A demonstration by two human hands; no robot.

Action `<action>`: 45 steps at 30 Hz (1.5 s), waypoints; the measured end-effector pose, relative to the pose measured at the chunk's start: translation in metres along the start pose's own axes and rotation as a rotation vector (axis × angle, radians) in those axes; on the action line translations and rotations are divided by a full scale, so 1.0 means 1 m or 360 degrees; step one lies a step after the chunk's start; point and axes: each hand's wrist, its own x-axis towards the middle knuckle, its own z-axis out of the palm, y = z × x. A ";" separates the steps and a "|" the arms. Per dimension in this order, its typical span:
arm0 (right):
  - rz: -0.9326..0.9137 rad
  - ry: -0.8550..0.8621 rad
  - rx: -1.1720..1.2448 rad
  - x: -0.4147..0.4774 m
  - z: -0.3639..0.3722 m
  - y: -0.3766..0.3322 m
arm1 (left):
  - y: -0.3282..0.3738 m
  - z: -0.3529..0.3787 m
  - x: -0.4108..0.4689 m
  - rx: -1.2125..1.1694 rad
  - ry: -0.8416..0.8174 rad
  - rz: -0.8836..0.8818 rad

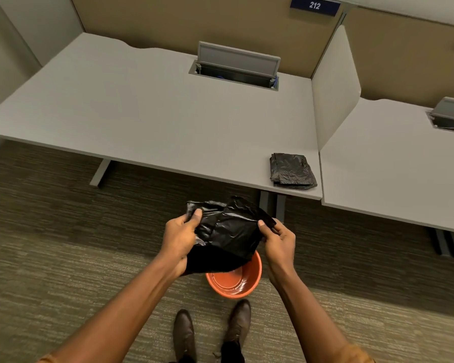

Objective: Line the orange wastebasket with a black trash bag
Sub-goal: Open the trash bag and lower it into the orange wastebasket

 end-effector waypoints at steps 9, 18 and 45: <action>0.0303 0.0319 -0.0502 0.006 -0.012 0.029 | 0.024 -0.026 -0.001 -0.0477 0.0078 0.0030; -0.0159 -0.0018 -0.0126 -0.021 0.012 0.012 | 0.019 -0.027 -0.015 -0.0044 -0.0195 0.0280; 0.0299 0.0498 -0.0094 -0.032 -0.014 0.017 | -0.018 -0.021 -0.024 -0.0278 0.0098 -0.0186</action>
